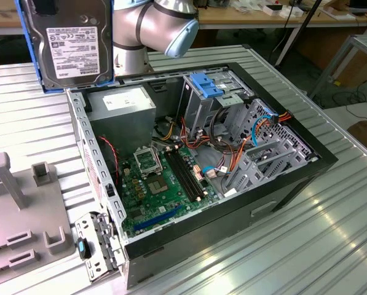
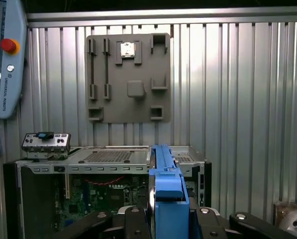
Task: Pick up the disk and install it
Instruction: 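Pick up the disk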
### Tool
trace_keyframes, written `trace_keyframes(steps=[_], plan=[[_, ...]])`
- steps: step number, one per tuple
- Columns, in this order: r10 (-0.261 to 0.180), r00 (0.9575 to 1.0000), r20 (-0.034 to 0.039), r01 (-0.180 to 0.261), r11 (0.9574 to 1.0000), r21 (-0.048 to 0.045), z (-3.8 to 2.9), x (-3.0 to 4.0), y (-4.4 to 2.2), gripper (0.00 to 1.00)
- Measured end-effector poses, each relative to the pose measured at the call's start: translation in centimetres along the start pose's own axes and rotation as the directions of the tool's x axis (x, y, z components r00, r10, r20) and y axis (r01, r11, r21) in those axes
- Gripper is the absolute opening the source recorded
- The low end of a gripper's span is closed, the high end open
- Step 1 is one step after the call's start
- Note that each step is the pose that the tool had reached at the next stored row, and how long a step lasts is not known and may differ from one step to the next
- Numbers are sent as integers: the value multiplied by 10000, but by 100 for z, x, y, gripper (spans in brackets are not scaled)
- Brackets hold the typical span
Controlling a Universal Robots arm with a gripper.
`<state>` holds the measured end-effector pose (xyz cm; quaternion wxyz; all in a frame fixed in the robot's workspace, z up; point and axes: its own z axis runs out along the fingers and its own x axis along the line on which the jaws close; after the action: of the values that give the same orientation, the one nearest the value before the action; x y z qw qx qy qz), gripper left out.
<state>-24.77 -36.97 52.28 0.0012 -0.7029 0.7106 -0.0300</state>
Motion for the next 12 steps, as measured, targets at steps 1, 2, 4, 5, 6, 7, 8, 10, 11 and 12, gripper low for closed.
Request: trace_keyframes(steps=[1,2,4,5,6,7,8,10,11,12], plan=[[-1,10000,1,1,10000,1,7,0,-80,37],[0,10000,0,0,10000,0,12,-1,-159,37],[-1,10000,0,1,10000,0,20,-1,-252,37],[-1,10000,0,1,10000,0,24,-1,-297,37],[0,10000,0,0,10000,0,27,-1,-334,37],[1,10000,1,-1,10000,1,30,-1,-366,37],[0,10000,0,0,10000,0,32,4,-389,37],[2,10000,-2,-2,10000,1,37,19,-405,37],[4,10000,-3,-4,10000,0,40,30,-414,37],[4,10000,-3,-4,10000,0,42,39,-421,37]])
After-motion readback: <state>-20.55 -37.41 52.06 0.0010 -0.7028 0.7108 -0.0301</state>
